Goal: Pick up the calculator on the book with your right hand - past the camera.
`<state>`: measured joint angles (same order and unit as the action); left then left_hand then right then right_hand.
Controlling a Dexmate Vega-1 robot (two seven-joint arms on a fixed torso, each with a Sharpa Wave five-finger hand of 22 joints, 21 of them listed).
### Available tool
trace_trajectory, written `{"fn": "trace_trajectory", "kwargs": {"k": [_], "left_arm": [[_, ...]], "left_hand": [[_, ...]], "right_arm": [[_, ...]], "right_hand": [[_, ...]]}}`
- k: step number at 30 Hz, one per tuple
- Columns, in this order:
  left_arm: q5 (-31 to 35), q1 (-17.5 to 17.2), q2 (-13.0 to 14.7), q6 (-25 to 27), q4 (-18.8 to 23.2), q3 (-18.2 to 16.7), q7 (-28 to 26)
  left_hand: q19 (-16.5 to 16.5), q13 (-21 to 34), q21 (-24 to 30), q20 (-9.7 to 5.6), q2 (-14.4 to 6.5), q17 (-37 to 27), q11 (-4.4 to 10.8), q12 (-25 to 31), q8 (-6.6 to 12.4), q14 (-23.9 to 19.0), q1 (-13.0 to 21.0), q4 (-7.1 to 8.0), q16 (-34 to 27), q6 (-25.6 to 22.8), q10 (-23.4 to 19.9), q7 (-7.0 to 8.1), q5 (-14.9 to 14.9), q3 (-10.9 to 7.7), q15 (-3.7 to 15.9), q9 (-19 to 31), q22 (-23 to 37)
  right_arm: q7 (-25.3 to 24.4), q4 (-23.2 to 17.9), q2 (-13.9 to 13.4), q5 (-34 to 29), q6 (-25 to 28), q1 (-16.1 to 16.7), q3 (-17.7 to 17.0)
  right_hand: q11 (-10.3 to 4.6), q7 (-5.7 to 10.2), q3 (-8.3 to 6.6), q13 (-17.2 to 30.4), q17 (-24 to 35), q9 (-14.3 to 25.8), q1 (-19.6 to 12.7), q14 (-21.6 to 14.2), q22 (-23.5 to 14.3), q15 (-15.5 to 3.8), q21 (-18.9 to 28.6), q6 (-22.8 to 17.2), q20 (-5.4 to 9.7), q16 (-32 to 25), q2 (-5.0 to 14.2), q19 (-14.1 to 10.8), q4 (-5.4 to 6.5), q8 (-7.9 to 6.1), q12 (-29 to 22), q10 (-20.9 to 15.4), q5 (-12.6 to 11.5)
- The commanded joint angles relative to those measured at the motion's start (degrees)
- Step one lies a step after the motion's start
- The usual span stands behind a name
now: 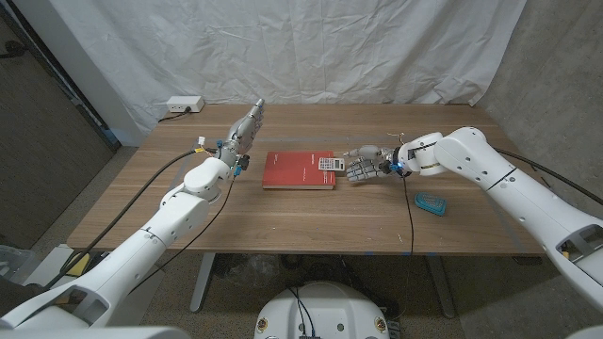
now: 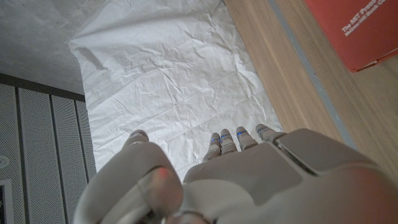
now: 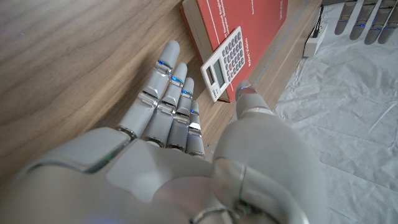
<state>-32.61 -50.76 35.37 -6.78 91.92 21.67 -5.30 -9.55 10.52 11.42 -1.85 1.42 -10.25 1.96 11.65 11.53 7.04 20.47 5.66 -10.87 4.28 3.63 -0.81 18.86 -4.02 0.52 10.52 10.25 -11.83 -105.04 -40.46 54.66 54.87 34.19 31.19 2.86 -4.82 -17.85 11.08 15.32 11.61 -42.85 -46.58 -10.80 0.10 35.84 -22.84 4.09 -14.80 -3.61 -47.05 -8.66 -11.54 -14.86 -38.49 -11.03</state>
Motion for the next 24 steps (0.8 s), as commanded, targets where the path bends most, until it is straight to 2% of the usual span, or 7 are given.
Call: {"fn": "trace_trajectory", "kwargs": {"k": [1, 6, 20, 24], "left_arm": [[-0.2, -0.3, 0.2, -0.2, 0.1, -0.2, 0.0], [-0.2, -0.5, 0.2, -0.5, 0.0, -0.4, 0.1], [-0.5, -1.3, 0.4, -0.8, 0.4, -0.7, -0.2], [-0.6, -1.3, 0.4, -0.9, 0.3, -0.7, -0.1]], "left_hand": [[-1.4, 0.3, 0.1, -0.97, -0.2, -0.2, 0.13, 0.0, -0.10, 0.1, 0.6, 0.12, 0.2, -0.1, 0.1, 0.00, 0.2, 0.24, -0.44, 0.3, 0.3], [-1.5, 0.3, 0.0, -0.92, -0.2, -0.2, 0.16, 0.0, -0.09, 0.2, 0.6, 0.12, 0.2, -0.1, 0.1, 0.02, 0.2, 0.30, -0.46, 0.3, 0.3], [-1.6, 0.3, 0.1, -0.88, -0.3, -0.2, 0.16, 0.0, -0.11, 0.2, 0.7, 0.13, 0.2, -0.1, 0.1, 0.05, 0.1, 0.47, -0.43, 0.3, 0.3], [-1.6, 0.3, 0.1, -0.89, -0.3, -0.2, 0.04, 0.0, -0.12, 0.2, 0.7, 0.13, 0.2, -0.1, 0.1, 0.02, 0.1, 0.53, -0.39, 0.3, 0.3]], "right_arm": [[0.6, 1.1, 1.1, -0.8, 0.4, -0.9, 0.9], [1.4, 2.1, 1.7, -1.3, 0.5, -1.5, 1.7], [0.6, 2.0, 2.5, -1.8, 1.1, -1.5, 1.6], [0.3, 2.2, 3.0, -2.1, 1.4, -1.7, 1.9]], "right_hand": [[-0.25, -0.20, -0.12, 0.3, 0.4, 0.1, -0.2, -0.7, -0.3, -0.25, 0.4, 0.3, 0.12, -0.3, -0.23, -0.6, 0.18, -0.11, -0.3, -0.4, -0.4], [-0.34, -0.31, -0.49, 0.4, 0.6, 0.1, -1.3, -0.8, -0.3, -0.20, 0.6, 0.4, 0.26, -0.4, 0.21, -0.8, -0.12, -0.07, -0.3, -0.4, -0.5], [-0.64, -0.42, -1.03, 0.5, 1.2, 0.1, -3.0, -1.4, -0.4, -0.65, 0.9, 0.4, 0.69, -0.6, 0.99, -0.9, -0.43, -0.14, -0.5, -0.7, -0.6], [-1.15, -0.39, -1.00, 0.6, 1.3, 0.1, -3.2, -1.7, -0.4, -0.71, 1.0, 0.3, 0.98, -0.7, 0.98, -1.0, -0.37, -0.17, -0.9, -1.7, -0.6]]}}
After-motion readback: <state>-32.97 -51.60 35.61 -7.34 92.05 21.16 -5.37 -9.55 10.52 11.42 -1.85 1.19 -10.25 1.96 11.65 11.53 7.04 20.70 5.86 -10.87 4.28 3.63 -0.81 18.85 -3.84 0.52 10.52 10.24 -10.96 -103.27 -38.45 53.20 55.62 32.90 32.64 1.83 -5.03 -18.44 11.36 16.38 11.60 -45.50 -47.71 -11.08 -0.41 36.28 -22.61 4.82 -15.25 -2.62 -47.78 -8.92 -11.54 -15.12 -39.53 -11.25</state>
